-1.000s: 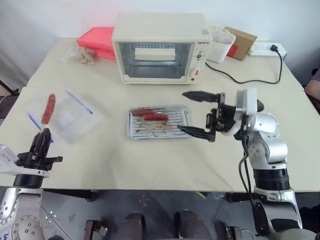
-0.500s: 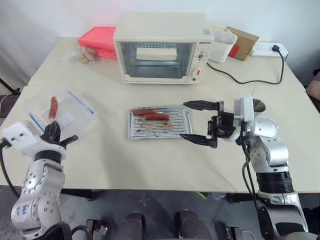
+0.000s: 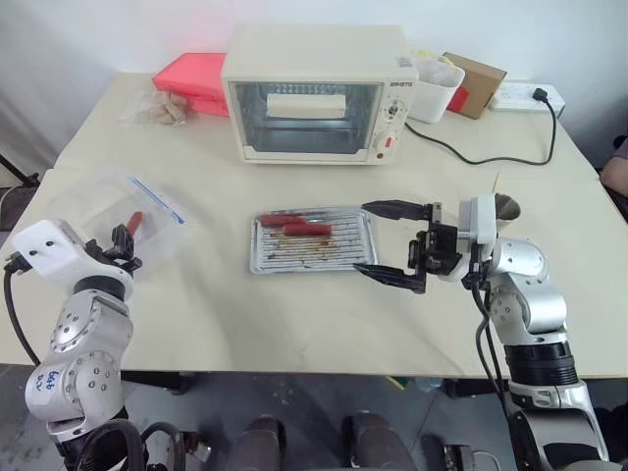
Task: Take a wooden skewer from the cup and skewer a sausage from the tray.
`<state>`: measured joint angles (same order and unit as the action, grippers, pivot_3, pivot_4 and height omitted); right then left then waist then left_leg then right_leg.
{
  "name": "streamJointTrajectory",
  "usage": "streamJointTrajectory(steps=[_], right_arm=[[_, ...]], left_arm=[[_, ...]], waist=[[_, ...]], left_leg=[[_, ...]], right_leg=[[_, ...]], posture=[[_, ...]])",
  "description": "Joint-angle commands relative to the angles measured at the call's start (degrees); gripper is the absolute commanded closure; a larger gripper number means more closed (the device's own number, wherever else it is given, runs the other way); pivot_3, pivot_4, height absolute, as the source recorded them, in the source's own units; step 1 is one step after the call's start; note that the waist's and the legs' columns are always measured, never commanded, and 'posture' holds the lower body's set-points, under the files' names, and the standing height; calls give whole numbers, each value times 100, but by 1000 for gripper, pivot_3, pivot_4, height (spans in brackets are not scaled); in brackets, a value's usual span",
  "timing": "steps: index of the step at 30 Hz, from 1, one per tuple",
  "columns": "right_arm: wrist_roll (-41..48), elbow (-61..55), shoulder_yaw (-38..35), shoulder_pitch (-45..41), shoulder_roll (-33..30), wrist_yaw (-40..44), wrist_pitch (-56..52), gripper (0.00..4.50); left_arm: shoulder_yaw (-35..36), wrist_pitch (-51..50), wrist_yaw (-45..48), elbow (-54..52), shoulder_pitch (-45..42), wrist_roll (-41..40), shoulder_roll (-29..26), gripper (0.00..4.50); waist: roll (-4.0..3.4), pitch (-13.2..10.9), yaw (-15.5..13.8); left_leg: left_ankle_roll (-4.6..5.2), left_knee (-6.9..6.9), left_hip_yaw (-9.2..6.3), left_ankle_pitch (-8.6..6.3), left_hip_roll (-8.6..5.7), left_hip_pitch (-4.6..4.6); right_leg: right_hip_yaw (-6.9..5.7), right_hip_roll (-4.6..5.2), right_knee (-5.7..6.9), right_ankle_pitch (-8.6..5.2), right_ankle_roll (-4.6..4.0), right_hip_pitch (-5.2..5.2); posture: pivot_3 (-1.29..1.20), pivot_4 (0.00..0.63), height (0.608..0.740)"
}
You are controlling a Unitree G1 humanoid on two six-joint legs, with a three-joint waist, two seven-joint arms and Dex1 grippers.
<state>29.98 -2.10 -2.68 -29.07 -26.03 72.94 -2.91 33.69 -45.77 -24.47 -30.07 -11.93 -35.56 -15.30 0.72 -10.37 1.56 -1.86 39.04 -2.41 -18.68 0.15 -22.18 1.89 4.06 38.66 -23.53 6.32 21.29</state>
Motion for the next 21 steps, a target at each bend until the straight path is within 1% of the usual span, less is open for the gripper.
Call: streamJointTrajectory(steps=[1, 3, 5, 7, 9, 11, 12, 14, 16, 18, 19, 21], right_arm=[[127, -136, -99, -131, -91, -18, 71, 0], [143, -124, -103, -149, -128, 3, 59, 0], [160, -118, -114, -152, -177, 18, 33, 0], [192, -146, -135, -113, -271, 38, -28, 0], [247, -227, -179, -33, -413, 32, -151, 0], [279, -346, -246, 115, -632, -9, -330, 0], [285, -408, -288, 220, -754, -40, -420, 0], [240, -545, -392, 478, -971, -136, -500, 0], [159, -717, -506, 796, -1190, -234, -547, 0], [71, -852, -559, 1035, -1351, -331, -550, 0], [46, -940, -588, 1171, -1425, -368, -558, 0], [-18, -1170, -667, 1550, -1547, -399, -480, 0]], left_arm=[[126, 123, 238, -165, 0, 61, -230, 611], [198, 173, 471, -178, 25, -116, -275, 11], [260, 270, 848, -195, 46, -359, -328, 11], [293, 440, 1526, -222, 143, -616, -513, 11], [304, 664, 2446, -184, 339, -779, -907, 11], [300, 804, 3638, -5, 535, -1041, -1450, 11], [228, 958, 4291, 128, 648, -1020, -1768, 11], [-100, 1323, 5680, 433, 908, -790, -2495, 11], [-586, 1846, 6819, 848, 1013, -391, -3106, 11], [-941, 2220, 7432, 1226, 960, -132, -3387, 11], [-1126, 2464, 7736, 1411, 886, -20, -3434, 11], [-1615, 3114, 8133, 1843, 732, 503, -3462, 11]], waist=[[0, 0, 1], [0, 0, 3], [0, 0, -1], [0, 0, 0], [0, 0, 2], [0, 0, 1], [0, 0, 1], [-3, -1, 2], [-9, -5, -9], [-13, -7, -6], [-14, -7, -7], [-14, -6, -8]], left_leg=[[0, 0, 0, 0, 0, 0], [0, -1, 0, 0, 0, 0], [0, 0, 0, 0, 0, 0], [0, -1, -1, 0, 0, 0], [0, -3, -1, 0, 0, -1], [0, -6, -1, 0, 0, 0], [0, -7, -3, 0, 0, -1], [-1, -16, -2, 0, -1, 0], [0, -23, -4, 1, -3, 1], [8, -44, -6, 9, -17, 4], [13, -65, -4, 18, -23, 10], [20, -101, -3, 36, -33, 11]], right_leg=[[0, 0, 0, 0, 0, 0], [0, 0, 0, 0, 0, 0], [0, 0, 0, 0, 0, 0], [-1, 1, -1, 0, 0, 0], [-1, 2, -2, 0, 0, 0], [-1, 3, -6, 0, -1, 0], [-2, 3, -9, 0, -1, 0], [-2, 5, -18, -1, -1, -3], [-3, 8, -30, -1, -2, -8], [-6, 23, -46, -1, -2, -14], [-5, 30, -59, 5, 2, -17], [-5, 40, -83, 18, 10, -15]], posture=[[0, 150, 740], [0, 150, 740], [0, 150, 740], [0, 150, 740], [0, 150, 740], [0, 150, 740], [0, 150, 740], [0, 150, 740], [0, 150, 740], [0, 150, 740], [0, 150, 740], [0, 150, 740]])
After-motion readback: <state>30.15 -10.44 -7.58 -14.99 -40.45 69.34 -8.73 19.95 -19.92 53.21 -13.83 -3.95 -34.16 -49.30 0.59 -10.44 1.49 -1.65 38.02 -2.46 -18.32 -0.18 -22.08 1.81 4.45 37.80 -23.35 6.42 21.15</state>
